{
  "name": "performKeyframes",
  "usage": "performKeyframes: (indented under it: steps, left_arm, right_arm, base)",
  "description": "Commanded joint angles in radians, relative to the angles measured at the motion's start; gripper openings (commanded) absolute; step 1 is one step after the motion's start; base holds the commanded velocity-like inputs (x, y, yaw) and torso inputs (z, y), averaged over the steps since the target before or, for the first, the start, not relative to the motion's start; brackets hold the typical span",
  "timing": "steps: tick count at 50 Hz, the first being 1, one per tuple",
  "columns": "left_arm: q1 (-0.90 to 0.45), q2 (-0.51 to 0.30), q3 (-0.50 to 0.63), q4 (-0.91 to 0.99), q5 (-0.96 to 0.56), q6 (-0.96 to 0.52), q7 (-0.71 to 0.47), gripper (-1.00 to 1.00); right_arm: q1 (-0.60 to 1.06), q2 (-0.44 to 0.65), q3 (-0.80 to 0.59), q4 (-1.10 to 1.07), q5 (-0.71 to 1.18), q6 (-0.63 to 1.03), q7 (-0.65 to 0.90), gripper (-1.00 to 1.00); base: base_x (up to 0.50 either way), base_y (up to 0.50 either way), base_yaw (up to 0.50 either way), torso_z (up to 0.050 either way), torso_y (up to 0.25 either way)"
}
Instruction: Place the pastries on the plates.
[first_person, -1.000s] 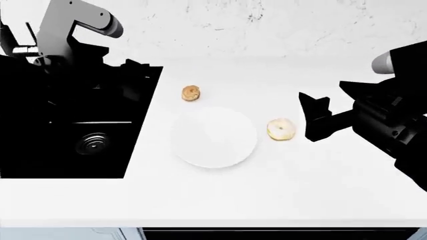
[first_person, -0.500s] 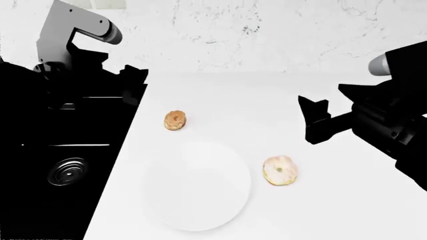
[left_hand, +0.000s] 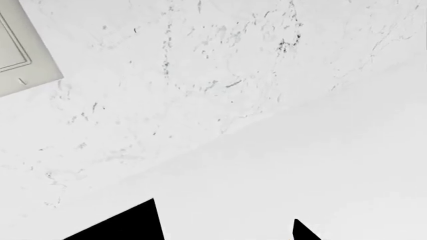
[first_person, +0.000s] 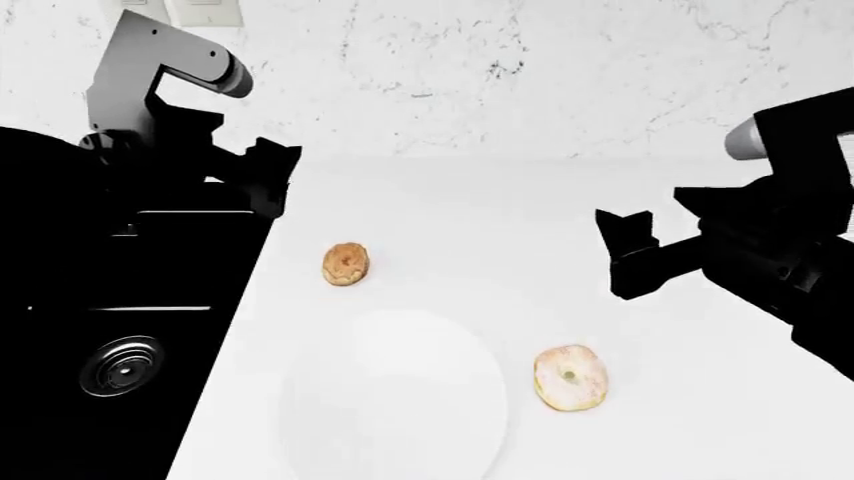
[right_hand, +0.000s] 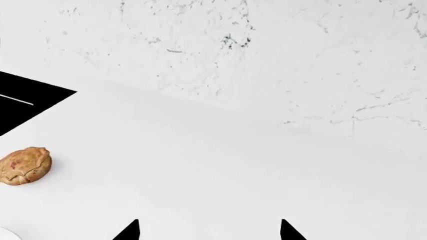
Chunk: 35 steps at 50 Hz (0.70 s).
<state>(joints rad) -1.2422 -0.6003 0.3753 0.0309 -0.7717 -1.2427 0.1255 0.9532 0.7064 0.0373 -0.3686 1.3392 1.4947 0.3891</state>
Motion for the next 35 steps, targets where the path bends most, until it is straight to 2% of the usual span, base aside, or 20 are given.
performKeyframes:
  steps: [1,8,9,10,11,19,26,35]
  left_arm:
    - [0.009,0.001,0.006,-0.001,-0.001,0.009,0.000,1.00]
    - [0.019,0.003,0.007,0.002,-0.002,0.014,-0.006,1.00]
    - [0.020,0.002,0.005,0.003,-0.004,0.012,-0.007,1.00]
    - [0.019,-0.004,0.006,0.002,-0.005,0.014,0.000,1.00]
    - [0.021,-0.005,0.004,0.005,-0.007,0.012,-0.002,1.00]
    - [0.022,-0.006,0.010,-0.006,-0.004,0.023,0.004,1.00]
    - [0.019,-0.004,0.007,-0.003,-0.005,0.023,-0.004,1.00]
    - [0.033,0.005,0.006,0.006,-0.009,0.022,-0.020,1.00]
  right_arm:
    - [0.059,0.031,-0.069,0.134,0.259,0.061,0.194,1.00]
    - [0.100,0.076,-0.177,0.209,0.412,0.045,0.284,1.00]
    - [0.250,0.004,-0.327,0.359,0.262,-0.105,0.134,1.00]
    - [0.278,0.001,-0.477,0.432,0.112,-0.142,-0.016,1.00]
    - [0.273,0.000,-0.495,0.443,-0.038,-0.153,-0.166,1.00]
    - [0.258,-0.011,-0.518,0.449,-0.013,-0.091,-0.159,1.00]
    - [0.261,-0.018,-0.585,0.449,-0.044,-0.085,-0.220,1.00]
    - [0.245,-0.002,-0.599,0.419,0.027,-0.025,-0.215,1.00]
  base:
    - [0.00,0.00,0.00,0.000,0.000]
    - [0.00,0.00,0.00,0.000,0.000]
    - [0.00,0.00,0.00,0.000,0.000]
    - [0.00,0.00,0.00,0.000,0.000]
    - [0.00,0.00,0.00,0.000,0.000]
    - [0.00,0.00,0.00,0.000,0.000]
    - [0.00,0.00,0.00,0.000,0.000]
    - [0.00,0.00,0.00,0.000,0.000]
